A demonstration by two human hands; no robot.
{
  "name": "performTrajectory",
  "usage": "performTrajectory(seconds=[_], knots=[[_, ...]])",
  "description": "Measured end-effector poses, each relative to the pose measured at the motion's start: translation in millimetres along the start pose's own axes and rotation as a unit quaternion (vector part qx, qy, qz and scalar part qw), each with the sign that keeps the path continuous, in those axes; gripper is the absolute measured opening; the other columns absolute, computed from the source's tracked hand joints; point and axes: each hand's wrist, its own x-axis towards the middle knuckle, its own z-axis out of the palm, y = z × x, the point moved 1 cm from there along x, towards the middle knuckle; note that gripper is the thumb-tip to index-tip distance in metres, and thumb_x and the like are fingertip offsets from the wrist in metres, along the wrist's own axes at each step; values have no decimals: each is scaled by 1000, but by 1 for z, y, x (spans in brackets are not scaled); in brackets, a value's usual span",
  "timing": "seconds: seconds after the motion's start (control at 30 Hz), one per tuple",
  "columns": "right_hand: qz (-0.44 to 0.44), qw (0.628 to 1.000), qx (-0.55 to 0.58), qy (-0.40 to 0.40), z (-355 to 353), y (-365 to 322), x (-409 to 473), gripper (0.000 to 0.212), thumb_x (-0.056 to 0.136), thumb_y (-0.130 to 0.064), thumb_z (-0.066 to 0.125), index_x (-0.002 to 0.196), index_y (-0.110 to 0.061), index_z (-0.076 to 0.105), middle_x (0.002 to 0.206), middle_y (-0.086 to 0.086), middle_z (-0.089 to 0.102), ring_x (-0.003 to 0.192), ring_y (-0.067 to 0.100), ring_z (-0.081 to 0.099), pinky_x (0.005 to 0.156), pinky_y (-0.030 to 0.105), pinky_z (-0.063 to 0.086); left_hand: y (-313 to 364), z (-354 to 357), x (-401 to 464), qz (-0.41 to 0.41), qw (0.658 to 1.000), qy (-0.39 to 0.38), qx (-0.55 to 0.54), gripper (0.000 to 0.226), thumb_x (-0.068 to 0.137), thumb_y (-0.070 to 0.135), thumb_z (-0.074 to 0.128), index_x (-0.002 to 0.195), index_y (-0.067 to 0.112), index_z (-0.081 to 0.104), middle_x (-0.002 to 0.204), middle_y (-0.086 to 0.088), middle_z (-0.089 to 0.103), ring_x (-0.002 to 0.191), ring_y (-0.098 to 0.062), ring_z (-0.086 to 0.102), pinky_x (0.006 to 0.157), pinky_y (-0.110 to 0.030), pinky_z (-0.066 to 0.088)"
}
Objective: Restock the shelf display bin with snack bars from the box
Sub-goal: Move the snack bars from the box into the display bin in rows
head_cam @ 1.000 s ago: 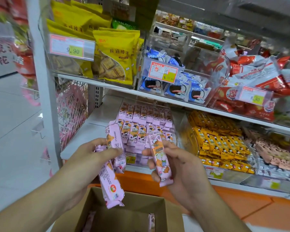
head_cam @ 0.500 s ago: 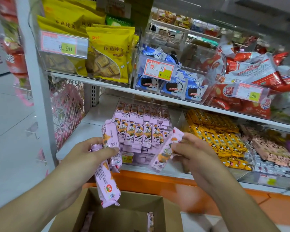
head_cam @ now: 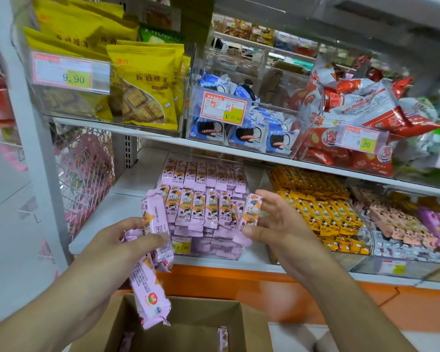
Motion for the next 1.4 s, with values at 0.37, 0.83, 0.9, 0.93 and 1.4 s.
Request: performTrajectory(seconds=[0.37,0.83,0.9,0.93,1.4], knots=[[-64,963,-261,-10,-6,4,25,103,65,-21,100,150,-34,44,144,-21,31,117,10,64,98,26,58,-2,0,5,6,1000,2,11,12,88,12,78,90,21,72,77,-6,80,75,-41,76,82,-51,57],[-59,859,-508,-3,-14,27,74,60,85,-46,83,139,-42,57,154,-14,47,148,13,34,125,47,29,-17,3,31,22,999,-4,30,16,83,20,83,76,33,76,68,9,76,70,-29,75,63,-30,53],[-74,849,-524,-15,-13,29,73,53,88,-48,79,137,-40,59,156,-14,45,154,14,25,128,51,20,-18,4,31,22,999,-13,30,17,85,20,81,77,34,77,66,11,75,65,-24,74,56,-28,51],[-82,843,-532,-21,-14,30,73,53,90,-50,77,138,-39,59,157,-14,45,155,14,22,128,51,18,-19,5,32,20,999,-15,30,15,86,20,80,79,32,77,65,12,75,62,-22,74,52,-26,51],[-86,954,-255,-135,70,-19,-10,32,93,-40,77,121,-48,64,106,-26,56,89,9,66,83,25,57,-22,18,5,98,966,-99,220,33,81,39,85,109,33,69,94,13,78,83,-7,74,85,-38,60]])
